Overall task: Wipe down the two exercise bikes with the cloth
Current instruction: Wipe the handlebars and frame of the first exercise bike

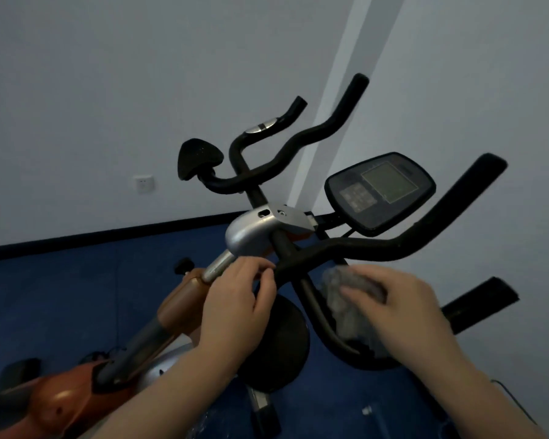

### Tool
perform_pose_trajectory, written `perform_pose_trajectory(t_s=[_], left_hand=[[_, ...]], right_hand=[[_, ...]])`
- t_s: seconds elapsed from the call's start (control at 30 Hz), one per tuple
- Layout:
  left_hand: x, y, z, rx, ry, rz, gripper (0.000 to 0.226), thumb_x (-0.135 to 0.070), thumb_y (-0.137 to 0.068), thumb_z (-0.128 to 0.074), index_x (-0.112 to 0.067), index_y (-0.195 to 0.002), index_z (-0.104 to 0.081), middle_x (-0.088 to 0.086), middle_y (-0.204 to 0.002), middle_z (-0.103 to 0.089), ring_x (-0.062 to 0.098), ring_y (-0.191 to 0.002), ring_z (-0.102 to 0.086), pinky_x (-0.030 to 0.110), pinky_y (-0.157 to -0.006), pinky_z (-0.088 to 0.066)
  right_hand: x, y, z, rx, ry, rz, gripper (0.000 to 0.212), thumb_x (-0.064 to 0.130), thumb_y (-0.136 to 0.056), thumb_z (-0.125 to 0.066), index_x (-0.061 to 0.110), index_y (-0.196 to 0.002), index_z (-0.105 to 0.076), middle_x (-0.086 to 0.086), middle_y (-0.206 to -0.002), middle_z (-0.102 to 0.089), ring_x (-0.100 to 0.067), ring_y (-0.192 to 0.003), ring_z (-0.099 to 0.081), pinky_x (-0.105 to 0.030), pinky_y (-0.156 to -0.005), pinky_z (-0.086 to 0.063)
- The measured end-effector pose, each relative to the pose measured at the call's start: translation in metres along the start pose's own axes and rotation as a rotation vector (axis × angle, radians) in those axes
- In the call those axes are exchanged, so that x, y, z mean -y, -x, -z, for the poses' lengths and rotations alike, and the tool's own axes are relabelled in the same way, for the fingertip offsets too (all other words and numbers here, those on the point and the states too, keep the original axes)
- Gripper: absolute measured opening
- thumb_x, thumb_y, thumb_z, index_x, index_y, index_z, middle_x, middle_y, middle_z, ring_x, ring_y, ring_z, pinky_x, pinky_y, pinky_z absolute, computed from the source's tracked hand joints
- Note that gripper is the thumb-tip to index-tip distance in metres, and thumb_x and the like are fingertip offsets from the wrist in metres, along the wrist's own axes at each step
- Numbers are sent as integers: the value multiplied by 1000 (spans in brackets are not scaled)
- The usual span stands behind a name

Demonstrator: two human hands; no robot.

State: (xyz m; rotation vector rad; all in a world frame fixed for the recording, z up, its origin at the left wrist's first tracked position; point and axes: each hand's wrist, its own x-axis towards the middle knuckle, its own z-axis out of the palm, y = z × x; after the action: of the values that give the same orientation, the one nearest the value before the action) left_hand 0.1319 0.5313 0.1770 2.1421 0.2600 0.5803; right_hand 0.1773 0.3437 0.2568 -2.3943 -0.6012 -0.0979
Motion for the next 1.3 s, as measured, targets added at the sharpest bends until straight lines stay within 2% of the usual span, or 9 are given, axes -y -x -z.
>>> perform_pose_trajectory(t_s=[0.13,0.3,0.4,0.5,0.6,0.73,0.9,1.07,1.3], left_hand=[[4,0,2,36,43,-21,19,-37,-88,-42,-32,-99,-57,-17,-89,-57,-3,-84,-55,13,-65,-41],[6,-2,5,74,48,-70,17,-36,-90,-44,-32,-101,-56,-16,-95,-57,-1,-87,-55,13,-71,-45],[8,-3,6,92,53,-88,18,-38,-89,-42,-34,-102,-55,-18,-95,-55,-2,-88,-53,13,-70,-44],[10,-4,5,100,52,-97,17,-36,-90,-45,-33,-102,-56,-18,-94,-54,-2,-87,-52,12,-68,-41],[11,-4,5,102,61,-92,18,-38,-89,-43,-34,-101,-56,-19,-93,-53,-4,-84,-52,10,-65,-37],[13,-5,3,93,54,-100,21,-41,-88,-39,-34,-100,-56,-20,-93,-53,-3,-87,-52,8,-68,-37],[14,-4,3,90,62,-93,22,-40,-88,-40,-34,-99,-57,-19,-93,-55,0,-90,-53,11,-70,-41],[12,-2,2,71,99,-42,18,-40,-88,-44,-34,-99,-56,-19,-90,-56,0,-88,-55,10,-69,-41],[13,6,-1,0,294,173,28,-54,-74,-58,-40,-98,-56,-17,-95,-62,-4,-93,-59,27,-81,-53]], right_hand=[[34,-50,-1,-292,178,282,31,19,-84,-65,22,-114,-65,15,-91,-63,3,-83,-57,1,-77,-39],[33,-97,-57,188,375,289,23,34,-86,-59,31,-108,-66,8,-108,-65,-15,-100,-58,-32,-84,-48],[30,-96,-56,293,384,256,23,48,-88,-53,36,-97,-70,12,-106,-58,-9,-96,-53,-33,-80,-47],[31,-104,-35,505,385,251,17,39,-85,-61,36,-99,-70,15,-100,-56,-5,-92,-54,-29,-81,-46],[30,-124,-33,355,308,204,20,19,-79,-69,30,-94,-74,11,-94,-63,-9,-89,-59,-31,-81,-50],[27,-118,-67,199,334,265,15,25,-78,-67,28,-92,-71,6,-99,-61,-16,-90,-59,-33,-76,-48],[26,-134,-24,644,299,134,16,26,-82,-66,32,-96,-71,9,-98,-66,-10,-92,-60,-29,-81,-50],[15,-116,-57,277,389,283,18,23,-85,-59,29,-99,-68,7,-105,-60,-18,-94,-60,-31,-77,-46],[14,-94,-16,404,106,493,20,19,-83,-58,24,-99,-70,9,-102,-57,-6,-96,-54,-25,-83,-46]])
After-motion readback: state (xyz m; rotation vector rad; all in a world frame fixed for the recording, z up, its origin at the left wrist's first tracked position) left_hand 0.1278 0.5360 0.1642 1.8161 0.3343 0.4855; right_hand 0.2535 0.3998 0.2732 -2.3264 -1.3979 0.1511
